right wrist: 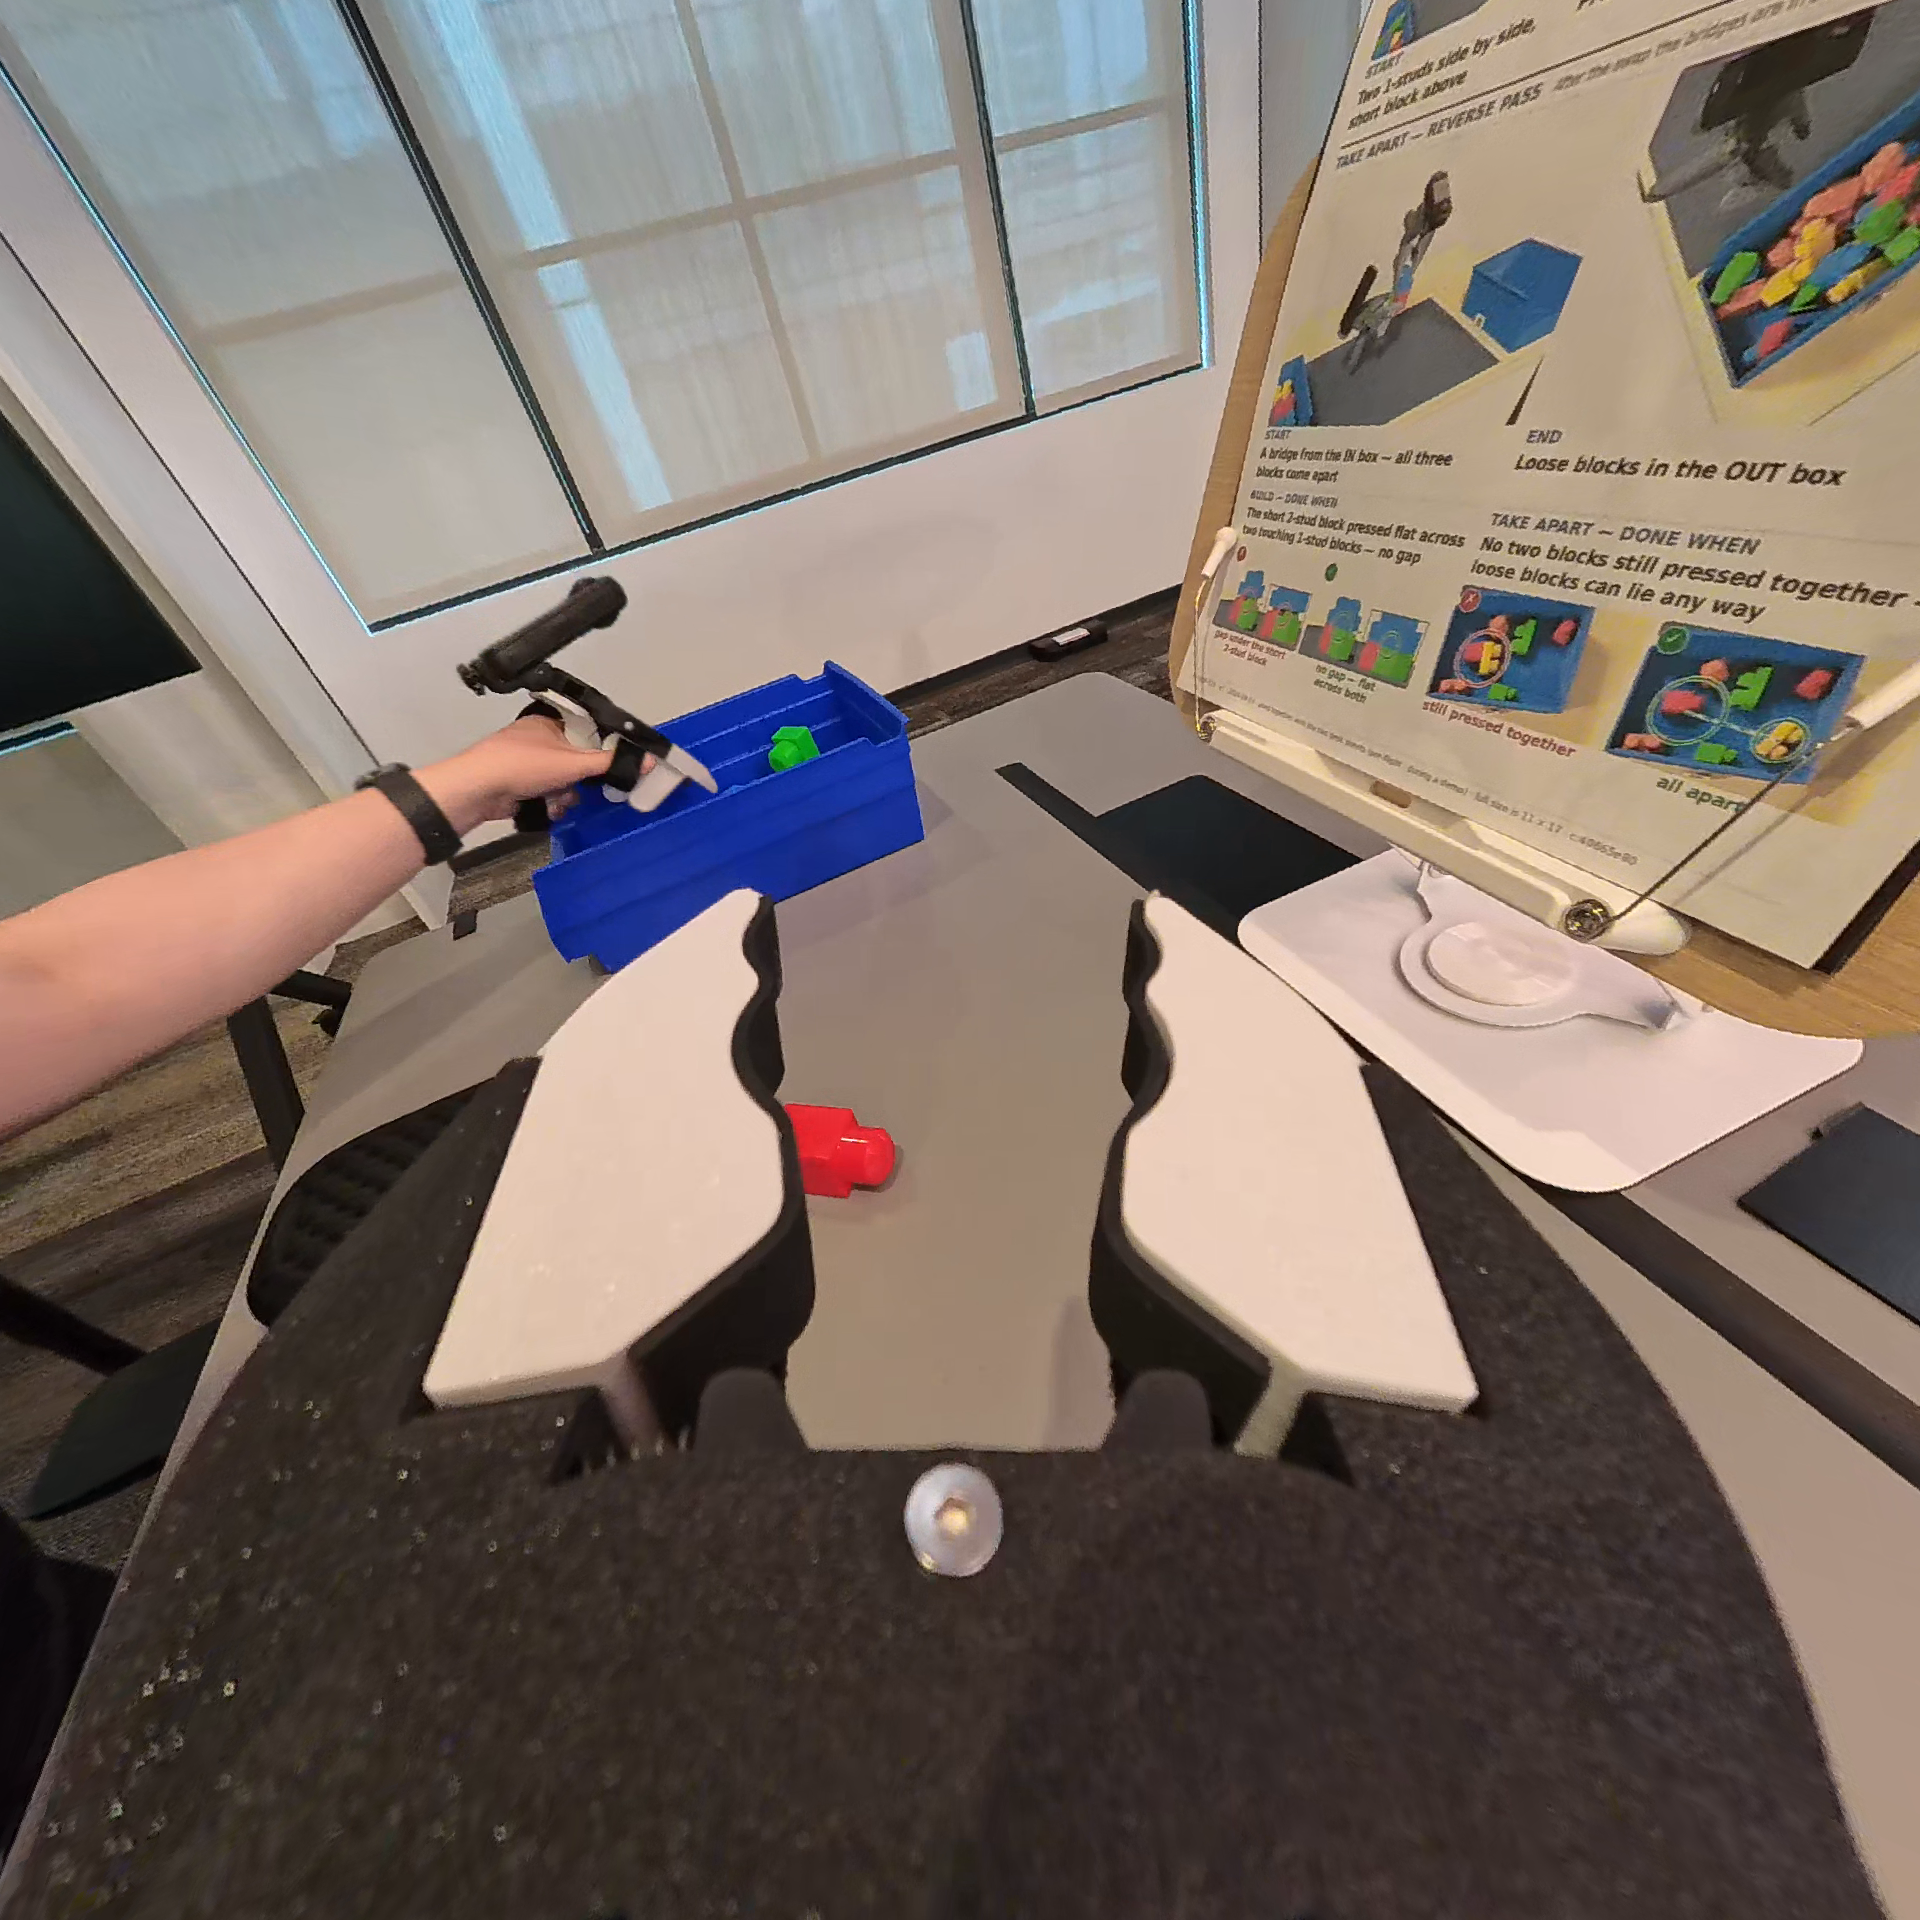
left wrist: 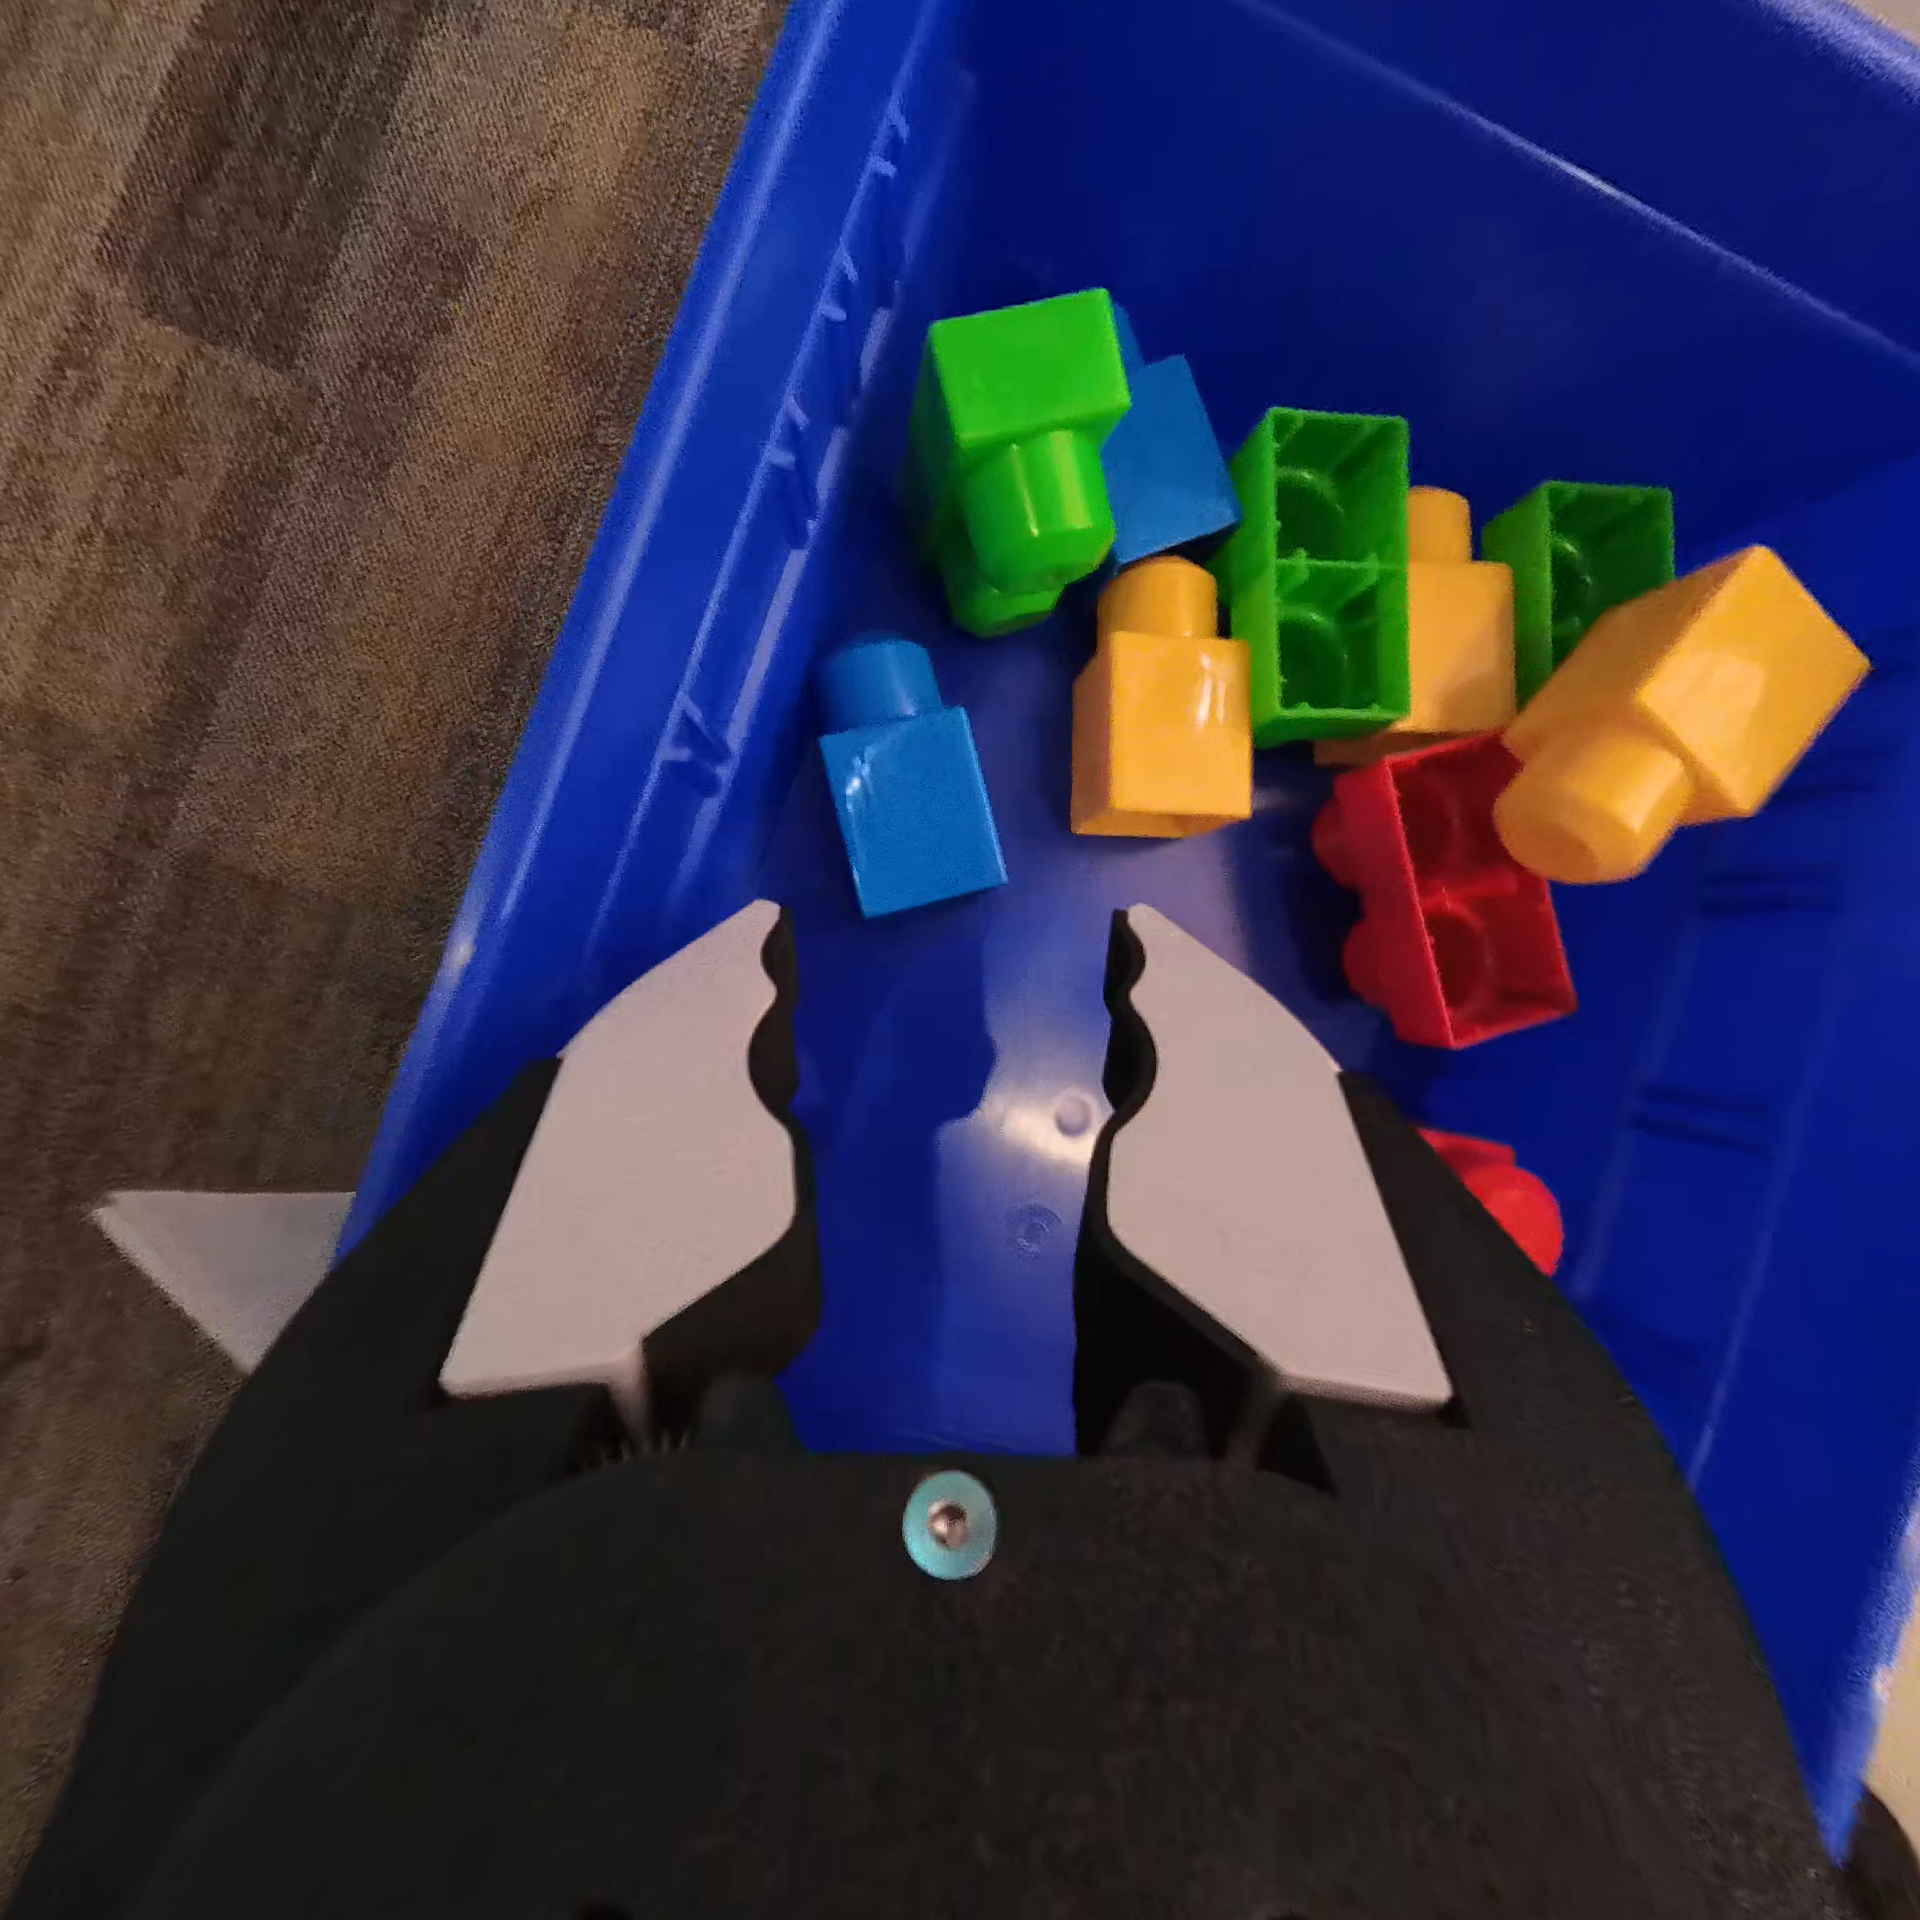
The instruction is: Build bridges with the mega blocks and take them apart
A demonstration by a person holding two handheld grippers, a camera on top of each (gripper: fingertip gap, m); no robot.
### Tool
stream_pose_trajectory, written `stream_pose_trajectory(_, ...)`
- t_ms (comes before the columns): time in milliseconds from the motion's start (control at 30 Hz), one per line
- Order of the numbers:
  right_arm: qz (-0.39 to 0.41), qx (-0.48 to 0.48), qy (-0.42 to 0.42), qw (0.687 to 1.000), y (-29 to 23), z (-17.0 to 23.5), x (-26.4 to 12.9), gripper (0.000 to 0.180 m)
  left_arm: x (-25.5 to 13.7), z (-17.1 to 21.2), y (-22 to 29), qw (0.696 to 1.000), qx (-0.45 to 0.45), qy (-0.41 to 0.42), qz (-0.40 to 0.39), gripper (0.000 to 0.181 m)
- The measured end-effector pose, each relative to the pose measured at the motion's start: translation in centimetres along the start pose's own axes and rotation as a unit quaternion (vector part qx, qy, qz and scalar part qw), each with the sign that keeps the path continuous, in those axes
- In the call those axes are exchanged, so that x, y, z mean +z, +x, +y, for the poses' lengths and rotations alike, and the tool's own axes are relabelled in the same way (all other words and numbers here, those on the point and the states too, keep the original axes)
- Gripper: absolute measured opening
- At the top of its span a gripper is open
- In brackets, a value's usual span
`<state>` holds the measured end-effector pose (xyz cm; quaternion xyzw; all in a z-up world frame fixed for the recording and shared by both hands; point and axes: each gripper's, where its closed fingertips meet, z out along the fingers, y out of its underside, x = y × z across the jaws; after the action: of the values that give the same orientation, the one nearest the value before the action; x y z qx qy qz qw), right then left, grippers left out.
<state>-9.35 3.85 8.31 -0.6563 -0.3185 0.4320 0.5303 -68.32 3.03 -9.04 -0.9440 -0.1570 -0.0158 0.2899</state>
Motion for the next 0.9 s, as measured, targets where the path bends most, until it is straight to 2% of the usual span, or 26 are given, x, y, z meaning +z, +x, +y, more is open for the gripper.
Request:
stream_pose_trajectory(133, -0.001, 0.004, 0.002, 1.0, 0.2, 0.0, -0.4, 0.063, 1.1, -0.7, -1.0, 0.999, 0.007, 0.007, -0.053, 0.057)
stream_pose_trajectory(333, 0.007, 0.011, 0.01, 1.0, 0.9, -0.2, -1.3, 0.063, 3.2, -0.7, -0.4, 0.998, -0.005, -0.02, -0.062, 0.06)
stream_pose_trajectory(500, 0.013, 0.01, 0.014, 1.0, 1.2, -0.4, -1.7, 0.063, 4.4, -0.3, -0.8, 0.995, 0.006, -0.046, -0.085, 0.053)
stream_pose_trajectory(567, 0.014, 0.008, 0.015, 1.0, 1.3, -0.5, -1.9, 0.063, 4.8, -0.1, -0.9, 0.995, 0.009, -0.046, -0.084, 0.039)
stream_pose_trajectory(667, 0.012, 0.009, 0.019, 1.0, 1.2, -0.6, -2.0, 0.063, 5.1, -0.1, -0.9, 0.997, 0.008, -0.034, -0.07, 0.037)
stream_pose_trajectory(800, 0.016, 0.009, 0.021, 1.0, 1.4, -0.7, -2.3, 0.063, 3.6, -1.2, 0.2, 0.999, 0.018, 0.02, -0.032, 0.037)
stream_pose_trajectory(900, 0.019, 0.009, 0.025, 0.999, 1.6, -0.8, -2.5, 0.063, 0.2, -2.9, 2.5, 0.996, 0.027, 0.089, 0.015, 0.037)
